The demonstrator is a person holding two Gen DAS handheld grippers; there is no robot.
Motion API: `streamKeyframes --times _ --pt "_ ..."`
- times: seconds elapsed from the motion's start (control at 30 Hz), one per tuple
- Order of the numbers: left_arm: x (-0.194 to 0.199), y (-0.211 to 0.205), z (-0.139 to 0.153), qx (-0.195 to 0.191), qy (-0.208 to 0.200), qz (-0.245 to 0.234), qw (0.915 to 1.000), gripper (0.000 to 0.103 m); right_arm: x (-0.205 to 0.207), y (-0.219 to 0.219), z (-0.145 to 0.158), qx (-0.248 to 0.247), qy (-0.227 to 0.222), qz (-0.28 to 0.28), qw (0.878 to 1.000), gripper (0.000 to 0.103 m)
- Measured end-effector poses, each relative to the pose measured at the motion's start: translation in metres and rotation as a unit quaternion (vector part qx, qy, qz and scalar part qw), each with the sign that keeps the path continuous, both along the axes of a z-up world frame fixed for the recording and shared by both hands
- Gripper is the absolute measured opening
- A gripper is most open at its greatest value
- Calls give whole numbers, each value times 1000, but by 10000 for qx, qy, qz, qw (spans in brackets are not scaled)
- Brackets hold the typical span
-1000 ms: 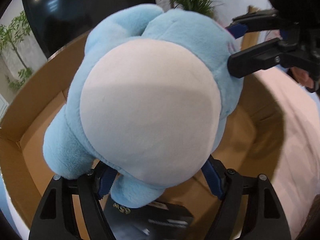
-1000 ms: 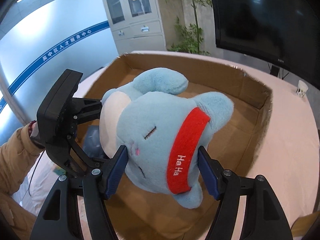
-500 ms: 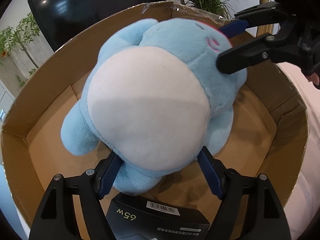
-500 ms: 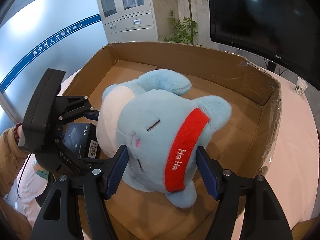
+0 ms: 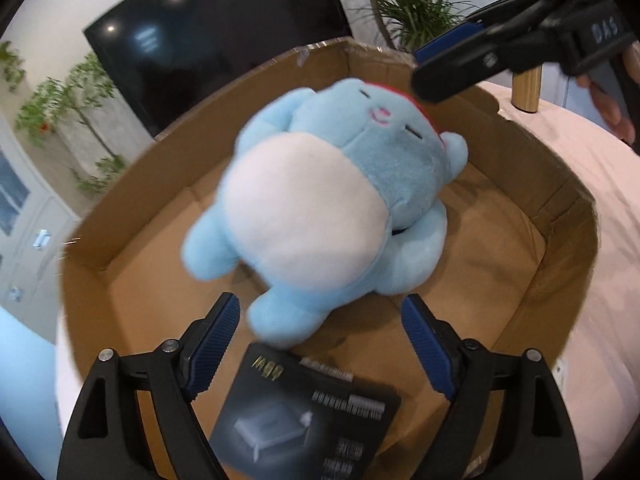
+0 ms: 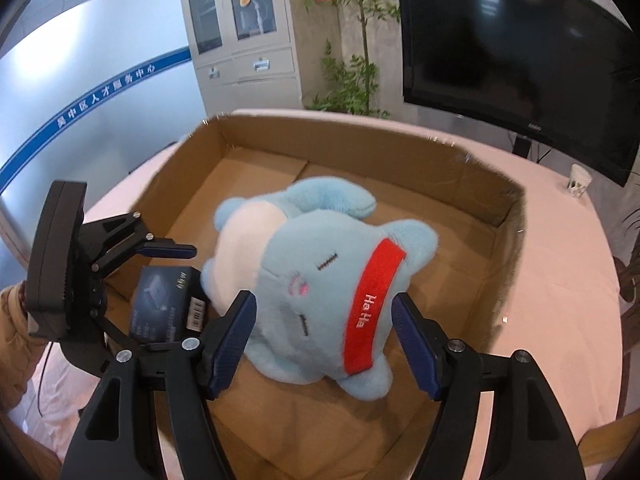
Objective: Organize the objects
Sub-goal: 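Carry the plush toy into the cardboard box and open the right gripper, then move the right gripper down to the pastel Rubik's cube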
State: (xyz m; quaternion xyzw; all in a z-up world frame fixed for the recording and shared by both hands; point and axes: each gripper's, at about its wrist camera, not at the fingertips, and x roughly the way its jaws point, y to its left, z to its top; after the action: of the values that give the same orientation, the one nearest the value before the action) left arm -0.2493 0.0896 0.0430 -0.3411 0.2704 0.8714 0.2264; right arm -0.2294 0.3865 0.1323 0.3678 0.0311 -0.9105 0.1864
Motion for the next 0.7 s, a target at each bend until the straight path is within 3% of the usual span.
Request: streamKeyframes --times 0.23,0.47,0.7 --pt "41 -27 39 386 348 7 9986 86 84 -23 34 -105 609 303 9976 87" --pt "122 -76 48 728 476 132 9961 91 175 -73 29 -105 738 859 9935 90" --pt "203 -118 1 862 20 450 9953 92 225 -128 -7 -119 458 1388 9892 91"
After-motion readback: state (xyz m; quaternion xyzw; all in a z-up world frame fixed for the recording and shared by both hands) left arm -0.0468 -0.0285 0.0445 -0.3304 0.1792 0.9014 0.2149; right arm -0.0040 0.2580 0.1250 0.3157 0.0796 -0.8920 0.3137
